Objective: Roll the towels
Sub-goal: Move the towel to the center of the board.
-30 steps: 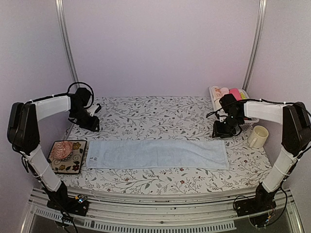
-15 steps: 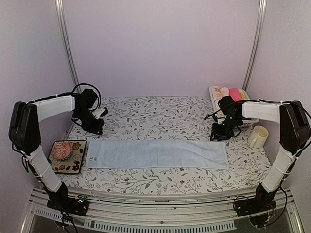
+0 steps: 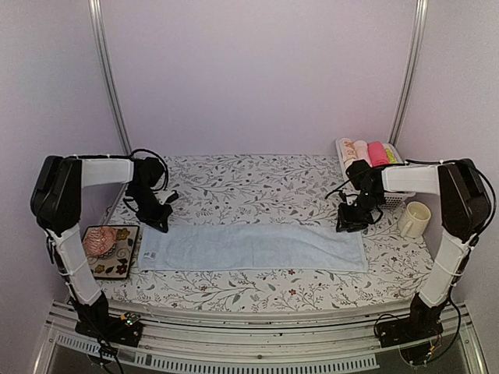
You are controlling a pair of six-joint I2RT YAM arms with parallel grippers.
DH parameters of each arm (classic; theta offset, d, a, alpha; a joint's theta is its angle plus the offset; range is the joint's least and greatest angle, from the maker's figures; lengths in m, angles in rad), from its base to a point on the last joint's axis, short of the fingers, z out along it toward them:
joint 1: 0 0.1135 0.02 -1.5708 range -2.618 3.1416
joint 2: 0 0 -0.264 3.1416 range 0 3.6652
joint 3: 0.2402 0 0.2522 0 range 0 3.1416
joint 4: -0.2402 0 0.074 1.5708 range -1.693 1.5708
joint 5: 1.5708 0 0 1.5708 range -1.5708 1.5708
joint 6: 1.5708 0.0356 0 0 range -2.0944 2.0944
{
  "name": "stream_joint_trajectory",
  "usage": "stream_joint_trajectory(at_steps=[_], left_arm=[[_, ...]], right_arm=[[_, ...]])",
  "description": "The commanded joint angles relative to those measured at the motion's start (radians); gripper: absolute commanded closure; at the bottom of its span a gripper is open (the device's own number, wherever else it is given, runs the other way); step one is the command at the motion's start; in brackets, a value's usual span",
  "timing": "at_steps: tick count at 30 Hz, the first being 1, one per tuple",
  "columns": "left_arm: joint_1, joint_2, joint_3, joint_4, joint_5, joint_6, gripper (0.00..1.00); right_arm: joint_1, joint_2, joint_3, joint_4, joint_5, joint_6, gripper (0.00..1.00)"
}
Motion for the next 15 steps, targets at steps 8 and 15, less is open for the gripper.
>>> stream_joint_trajectory(at_steps=[8,15], left_arm=[[-0.007,0.203,0.105,-0.016,-0.104,-0.015,1.00],[-0.007,0.297,0.206,0.004,-0.137,-0.015,1.00]], right_arm=[[-0.009,0.094,0.016,0.046,0.101,0.033,0.60],[-0.038,0.167,0.058,0.069,0.153,0.021,0.60]])
